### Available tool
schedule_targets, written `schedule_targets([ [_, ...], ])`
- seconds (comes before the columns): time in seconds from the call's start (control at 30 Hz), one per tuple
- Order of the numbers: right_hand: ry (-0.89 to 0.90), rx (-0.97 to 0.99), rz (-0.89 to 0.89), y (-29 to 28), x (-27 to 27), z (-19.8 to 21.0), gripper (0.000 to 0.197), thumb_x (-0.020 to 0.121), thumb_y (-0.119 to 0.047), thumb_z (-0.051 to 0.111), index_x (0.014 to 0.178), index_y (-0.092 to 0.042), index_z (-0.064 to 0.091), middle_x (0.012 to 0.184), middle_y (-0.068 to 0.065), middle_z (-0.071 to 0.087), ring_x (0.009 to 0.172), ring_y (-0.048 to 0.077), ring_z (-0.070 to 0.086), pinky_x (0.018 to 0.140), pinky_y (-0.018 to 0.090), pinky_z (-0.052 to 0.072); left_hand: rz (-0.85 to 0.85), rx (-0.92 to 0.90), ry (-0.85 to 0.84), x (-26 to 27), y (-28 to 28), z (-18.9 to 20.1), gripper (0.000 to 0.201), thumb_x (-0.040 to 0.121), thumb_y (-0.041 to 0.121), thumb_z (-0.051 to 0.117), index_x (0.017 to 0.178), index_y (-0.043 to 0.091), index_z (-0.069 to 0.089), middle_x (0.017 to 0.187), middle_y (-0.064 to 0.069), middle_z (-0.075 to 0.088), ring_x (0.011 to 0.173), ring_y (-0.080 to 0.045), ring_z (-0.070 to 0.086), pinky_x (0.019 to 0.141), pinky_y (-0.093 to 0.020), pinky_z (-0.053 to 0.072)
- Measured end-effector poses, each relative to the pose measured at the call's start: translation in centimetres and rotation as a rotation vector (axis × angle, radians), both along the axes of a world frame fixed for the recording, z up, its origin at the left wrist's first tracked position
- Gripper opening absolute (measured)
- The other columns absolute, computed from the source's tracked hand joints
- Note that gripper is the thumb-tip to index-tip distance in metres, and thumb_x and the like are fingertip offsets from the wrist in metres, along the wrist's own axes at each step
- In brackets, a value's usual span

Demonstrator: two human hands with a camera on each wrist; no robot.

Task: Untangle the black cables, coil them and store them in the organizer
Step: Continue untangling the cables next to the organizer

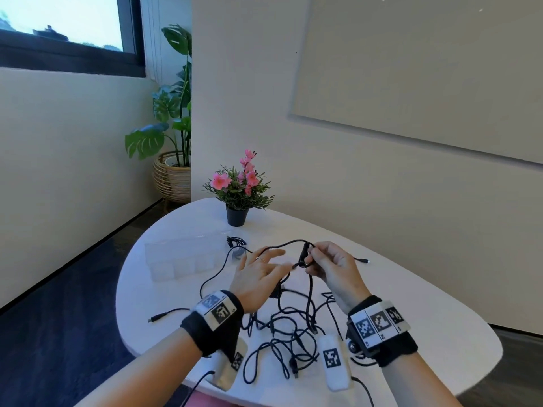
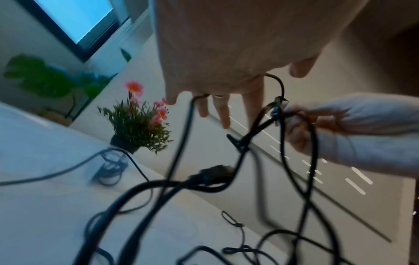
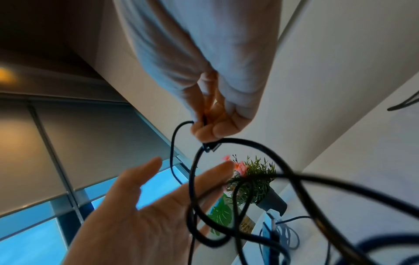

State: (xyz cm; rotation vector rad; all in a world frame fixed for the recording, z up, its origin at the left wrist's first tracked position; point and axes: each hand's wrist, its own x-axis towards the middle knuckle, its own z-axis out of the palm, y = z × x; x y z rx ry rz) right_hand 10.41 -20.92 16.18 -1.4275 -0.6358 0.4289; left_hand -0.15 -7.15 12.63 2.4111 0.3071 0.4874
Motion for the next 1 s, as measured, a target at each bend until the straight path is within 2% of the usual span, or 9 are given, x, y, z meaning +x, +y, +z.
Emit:
schedule_targets([
  [0.13,-0.048,-0.027,0.061,-0.2,-0.1,-0.3,0.015,0.094,-0.003,0.051,0.09,-0.006,0.065,0.072,0.008,0.066,0.059,0.012,0.06,0.064,0.022,0.054,0.008,-0.155,-0.092,1.8,-0.4,-0.5,0.045,0.077,0.084,0.026,0.098,0.061,0.06,0.105,0.03,0.064,0.113,-0.005,0.054,0.1,-0.048,0.038],
  [0.2,-0.063,-0.047,0.068,-0.5,0.2,-0.6,0.015,0.094,-0.004,0.052,0.09,-0.007,0.066,0.074,0.009,0.066,0.06,0.014,0.061,0.066,0.023,0.055,-0.022,-0.306,-0.091,2.1,-0.6,-0.3,0.031,0.078,0.075,0.045,0.097,0.059,0.064,0.105,0.026,0.067,0.109,0.001,0.057,0.101,-0.045,0.041],
  [0.27,-0.104,-0.082,0.062,-0.6,0.3,-0.7,0.013,0.094,-0.006,0.053,0.09,-0.006,0.066,0.074,0.009,0.066,0.062,0.016,0.061,0.068,0.027,0.055,-0.031,-0.469,-0.089,2.1,-0.7,0.0,0.021,0.084,0.052,0.06,0.099,0.044,0.071,0.104,0.018,0.071,0.107,0.001,0.06,0.101,-0.04,0.045],
  [0.4,-0.278,-0.206,-0.039,-0.4,0.4,-1.1,0.014,0.094,-0.013,0.055,0.087,-0.006,0.064,0.071,0.002,0.066,0.057,0.012,0.057,0.062,0.028,0.05,-0.052,-0.57,-0.103,1.9,-1.3,0.7,0.021,0.094,0.026,0.056,0.105,0.018,0.072,0.102,0.002,0.073,0.104,-0.01,0.063,0.098,-0.033,0.047],
  [0.63,-0.361,-0.294,-0.085,0.7,0.5,-2.2,0.022,0.096,-0.016,0.049,0.078,-0.018,0.06,0.064,-0.007,0.058,0.057,0.01,0.049,0.059,0.027,0.042,-0.072,-0.646,-0.084,0.9,-2.2,0.2,0.022,0.092,0.016,0.059,0.113,0.013,0.067,0.101,0.0,0.072,0.095,-0.008,0.066,0.089,-0.025,0.051],
  [0.77,-0.146,-0.25,-0.123,0.8,0.6,-2.4,0.026,0.097,-0.008,0.043,0.075,-0.011,0.056,0.062,0.001,0.053,0.054,0.014,0.044,0.051,0.023,0.036,-0.061,-0.636,-0.22,0.7,-2.9,1.5,0.032,0.082,-0.009,0.057,0.096,0.018,0.067,0.063,0.012,0.061,0.068,-0.01,0.056,0.079,-0.025,0.051],
  [0.8,-0.177,-0.262,-0.123,0.7,0.7,-2.5,0.026,0.097,-0.01,0.044,0.074,-0.012,0.056,0.061,0.001,0.053,0.054,0.014,0.045,0.051,0.024,0.037,-0.067,-0.596,-0.22,0.6,-3.1,1.9,0.033,0.081,-0.008,0.058,0.1,0.019,0.065,0.064,0.012,0.061,0.068,-0.009,0.056,0.08,-0.023,0.05],
  [0.87,-0.273,-0.32,-0.106,0.3,0.8,-2.6,0.025,0.096,-0.015,0.049,0.074,-0.015,0.06,0.058,-0.002,0.055,0.053,0.013,0.05,0.053,0.025,0.041,-0.07,-0.55,-0.192,0.2,-3.0,2.3,0.041,0.08,0.002,0.066,0.115,0.021,0.058,0.086,0.01,0.067,0.089,-0.006,0.061,0.091,-0.023,0.049],
  [1.0,-0.153,-0.281,-0.248,-0.8,2.5,-2.2,0.021,0.096,-0.012,0.05,0.08,-0.006,0.063,0.065,0.004,0.061,0.054,0.016,0.056,0.057,0.027,0.048,-0.02,-0.836,-0.147,-0.5,-0.8,2.8,0.06,0.07,0.026,0.071,0.127,0.022,0.053,0.123,0.004,0.058,0.121,-0.011,0.049,0.1,-0.03,0.035],
])
